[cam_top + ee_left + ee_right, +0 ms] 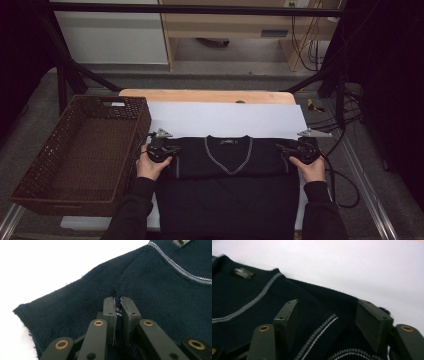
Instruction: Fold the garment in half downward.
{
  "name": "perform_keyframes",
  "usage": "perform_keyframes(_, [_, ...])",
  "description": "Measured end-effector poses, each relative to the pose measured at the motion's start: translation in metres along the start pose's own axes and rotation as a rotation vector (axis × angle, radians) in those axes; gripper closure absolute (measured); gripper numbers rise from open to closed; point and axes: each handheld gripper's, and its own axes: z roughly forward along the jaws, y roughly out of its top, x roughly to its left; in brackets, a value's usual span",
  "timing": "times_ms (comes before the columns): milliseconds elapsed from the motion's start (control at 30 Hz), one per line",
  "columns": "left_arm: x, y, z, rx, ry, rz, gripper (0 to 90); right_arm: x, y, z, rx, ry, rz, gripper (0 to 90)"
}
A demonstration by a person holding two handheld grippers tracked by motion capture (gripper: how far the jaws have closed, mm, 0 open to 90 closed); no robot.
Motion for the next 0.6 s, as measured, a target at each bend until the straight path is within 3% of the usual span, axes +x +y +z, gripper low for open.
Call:
perform_keyframes(233, [0.000,0.000,0.001,-0.001,-0.003,0.002,81.7,-0.007,0.001,0.019,0.098,-0.023,-0.010,44.7])
perform_keyframes(600, [0.001,0.001,0.001,0.005,-0.006,0.002,81.8,-0.005,0.002,0.022,0.170,0.049,-0.052,68.6])
